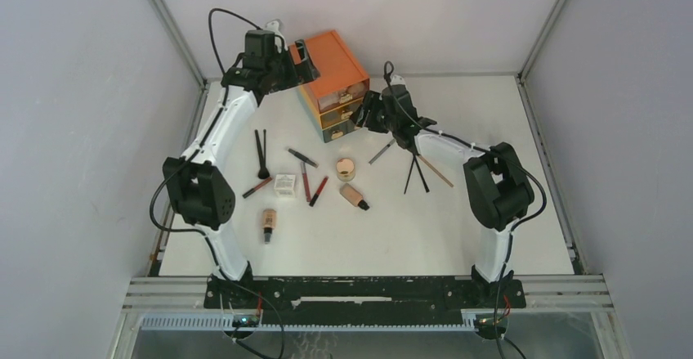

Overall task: Organize the makeup
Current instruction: Open the drawer in the storage box.

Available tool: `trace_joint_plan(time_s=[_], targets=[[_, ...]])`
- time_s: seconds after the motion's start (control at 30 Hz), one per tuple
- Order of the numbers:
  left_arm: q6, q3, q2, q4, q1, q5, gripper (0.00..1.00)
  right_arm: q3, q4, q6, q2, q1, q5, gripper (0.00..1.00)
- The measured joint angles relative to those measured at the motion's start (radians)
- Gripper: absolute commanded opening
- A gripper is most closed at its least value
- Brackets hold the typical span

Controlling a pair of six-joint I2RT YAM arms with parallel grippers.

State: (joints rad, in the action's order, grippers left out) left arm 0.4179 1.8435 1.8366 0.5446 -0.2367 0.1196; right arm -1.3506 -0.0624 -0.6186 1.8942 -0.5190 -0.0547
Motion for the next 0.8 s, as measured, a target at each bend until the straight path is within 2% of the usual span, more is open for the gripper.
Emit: trace_joint_plan(time_s=[0.2, 0.37, 0.53, 0.8], targets=[[0.000, 0.012, 0.059, 0.000, 0.005, 0.000, 1.00, 0.009, -0.058, 0.114, 0.000, -0.005, -0.021, 0.70], [0.000, 0.012, 0.086, 0.010, 0.005, 0.000, 1.00, 0.085, -0.225, 0.285, 0.002, -0.038, 0.032, 0.76], [0.000, 0.012, 0.088, 0.012, 0.005, 0.001, 1.00, 0.102, -0.319, 0.433, 0.043, -0.082, 0.080, 0.77], [0.001, 0.012, 0.092, 0.013, 0.008, 0.016, 1.00, 0.059, -0.340, 0.518, 0.115, -0.095, 0.110, 0.74]])
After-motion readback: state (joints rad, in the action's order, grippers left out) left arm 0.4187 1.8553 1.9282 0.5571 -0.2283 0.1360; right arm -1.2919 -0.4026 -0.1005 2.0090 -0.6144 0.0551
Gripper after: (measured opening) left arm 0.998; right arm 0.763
